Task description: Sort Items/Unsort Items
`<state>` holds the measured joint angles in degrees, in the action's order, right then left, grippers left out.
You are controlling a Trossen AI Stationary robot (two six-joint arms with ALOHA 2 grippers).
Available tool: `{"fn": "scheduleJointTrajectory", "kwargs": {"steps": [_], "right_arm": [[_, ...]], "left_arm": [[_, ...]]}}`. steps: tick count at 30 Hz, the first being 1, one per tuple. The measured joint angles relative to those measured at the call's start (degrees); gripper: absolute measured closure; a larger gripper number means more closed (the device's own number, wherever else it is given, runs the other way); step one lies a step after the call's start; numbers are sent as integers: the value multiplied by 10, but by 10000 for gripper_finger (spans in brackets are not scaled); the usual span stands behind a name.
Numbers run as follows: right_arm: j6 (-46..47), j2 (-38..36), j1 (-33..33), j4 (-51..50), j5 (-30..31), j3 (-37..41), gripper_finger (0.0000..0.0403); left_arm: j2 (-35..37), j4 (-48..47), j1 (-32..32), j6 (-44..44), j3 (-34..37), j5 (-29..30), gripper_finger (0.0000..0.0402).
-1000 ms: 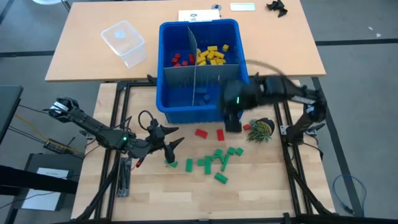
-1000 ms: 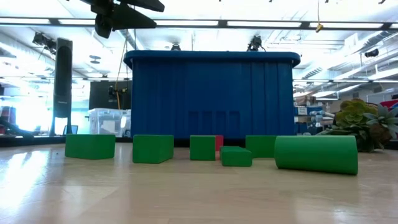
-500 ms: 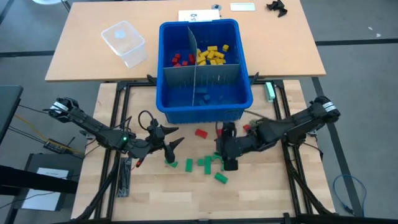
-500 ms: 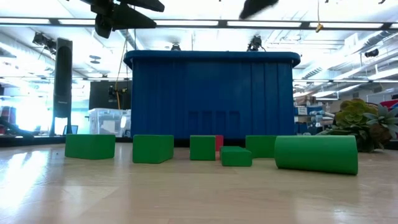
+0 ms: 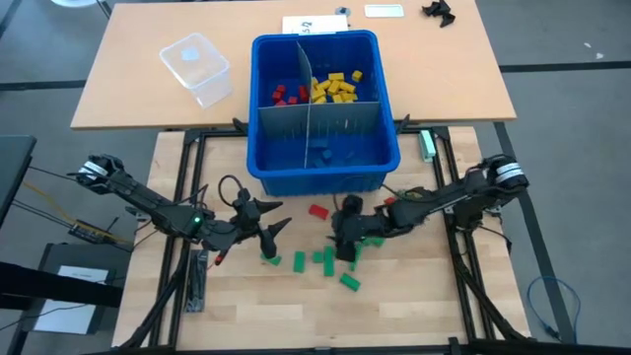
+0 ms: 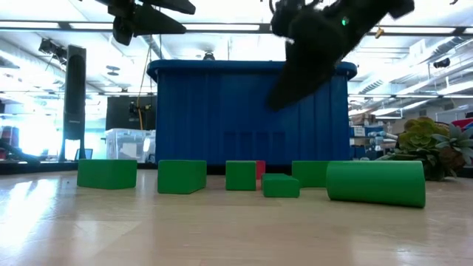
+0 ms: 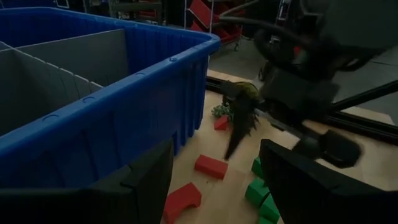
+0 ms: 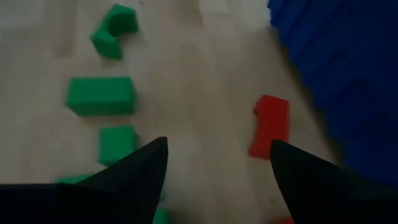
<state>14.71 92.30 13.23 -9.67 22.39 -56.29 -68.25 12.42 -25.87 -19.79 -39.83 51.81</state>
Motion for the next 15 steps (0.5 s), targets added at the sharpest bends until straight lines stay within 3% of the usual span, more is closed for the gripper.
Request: {"fn": "scheduleJointTrajectory", "kwargs": {"steps": [5,15], "right_arm": [[-27,25,-39,57,8,14,114],[-23,117,-72,130,15,14,141]], "left_arm": [[0,0,0,0,0,0,154],[0,-1,0,0,0,0,154]]}}
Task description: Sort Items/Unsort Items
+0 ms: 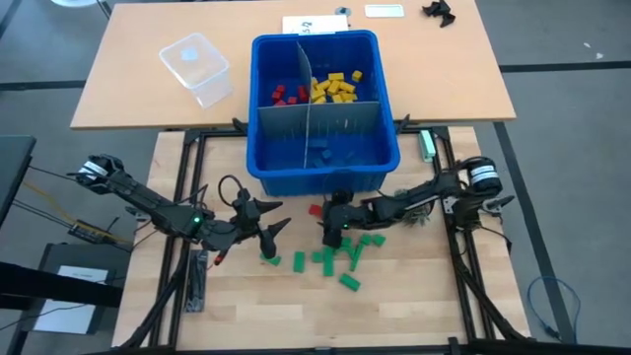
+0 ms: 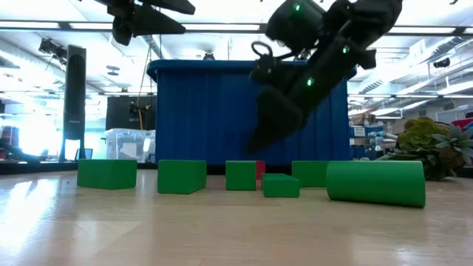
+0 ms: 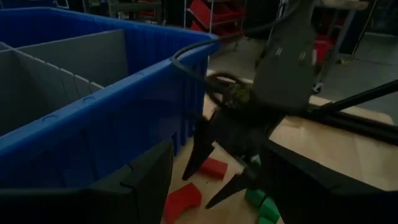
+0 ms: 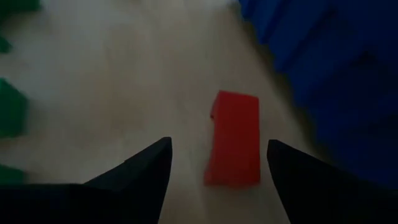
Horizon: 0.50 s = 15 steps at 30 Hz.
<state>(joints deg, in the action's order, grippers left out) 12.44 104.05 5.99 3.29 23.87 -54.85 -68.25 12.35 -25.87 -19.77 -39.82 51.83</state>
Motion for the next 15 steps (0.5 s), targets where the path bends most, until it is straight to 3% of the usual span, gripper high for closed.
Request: {"fn": "scheduleJointTrajectory", "kwargs": {"steps": [7,15], "right_arm": [[10,41,-16,28,20,-1,159],[10,55,-38,38,-55,-1,198]], "left_arm": [[0,2,0,0,-1,0,154],[0,0,0,0,0,0,153]]}}
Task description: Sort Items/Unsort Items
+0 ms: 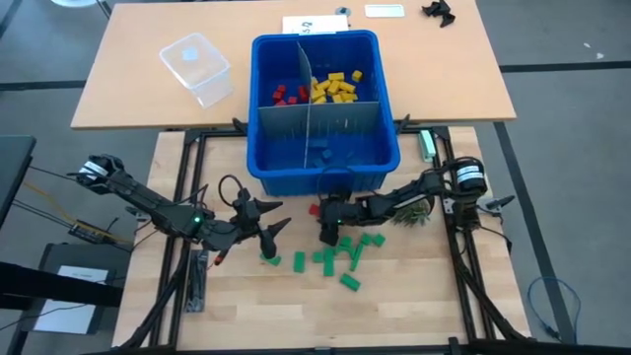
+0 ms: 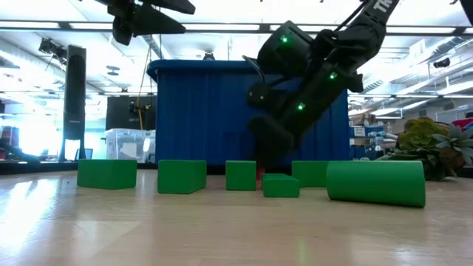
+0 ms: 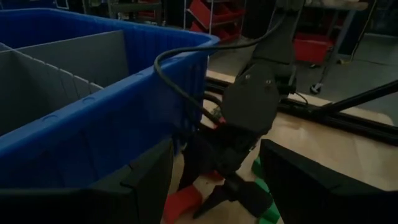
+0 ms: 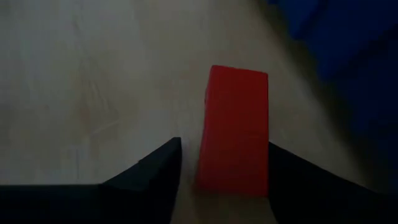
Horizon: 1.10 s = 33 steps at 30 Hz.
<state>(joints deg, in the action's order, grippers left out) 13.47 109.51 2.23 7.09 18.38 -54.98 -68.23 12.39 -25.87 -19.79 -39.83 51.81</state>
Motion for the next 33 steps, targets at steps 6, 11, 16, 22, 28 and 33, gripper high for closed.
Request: {"fn": "scheduleJointTrajectory", "kwargs": {"steps": [6,11,16,22,28,33], "right_arm": [[0,-5,7,-11,-6,0,275],[15,-44,42,-24,-9,0,275],[22,-104,94,-47,31,0,275],[10,-192,130,-51,55,0,275],[-23,-269,135,-81,64,-39,275],[-69,-288,114,-139,76,-113,275]], "left_arm": [[0,1,0,0,0,0,154],[0,1,0,0,0,0,154],[0,1,0,0,0,0,154],[0,1,0,0,0,0,154],[0,0,0,0,0,0,154],[0,1,0,0,0,0,154]]}}
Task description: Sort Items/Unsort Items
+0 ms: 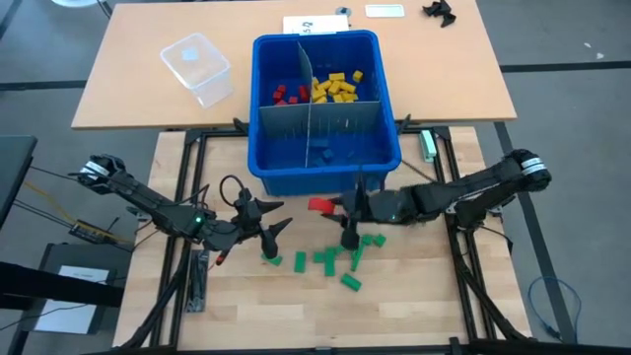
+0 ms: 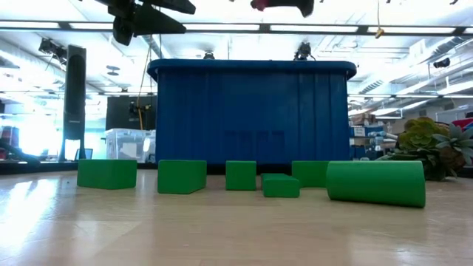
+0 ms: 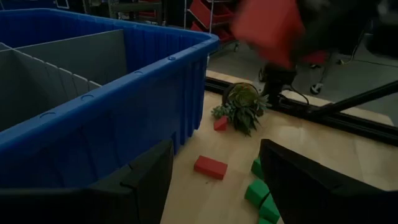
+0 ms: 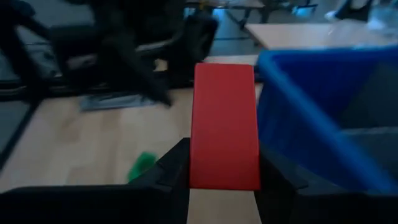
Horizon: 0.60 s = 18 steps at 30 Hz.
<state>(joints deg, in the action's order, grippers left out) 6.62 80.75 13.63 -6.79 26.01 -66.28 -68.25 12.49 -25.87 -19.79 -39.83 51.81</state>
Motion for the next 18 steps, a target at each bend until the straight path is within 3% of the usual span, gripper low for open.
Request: {"fn": "scheduleJointTrajectory", "kwargs": {"steps": [9,18], "right_arm": [[-96,33,-110,-41,-4,-132,275],[-145,120,-232,-48,-88,-238,275]], "left_arm": [[0,1,0,0,0,0,154],[0,0,0,0,0,0,154]]}}
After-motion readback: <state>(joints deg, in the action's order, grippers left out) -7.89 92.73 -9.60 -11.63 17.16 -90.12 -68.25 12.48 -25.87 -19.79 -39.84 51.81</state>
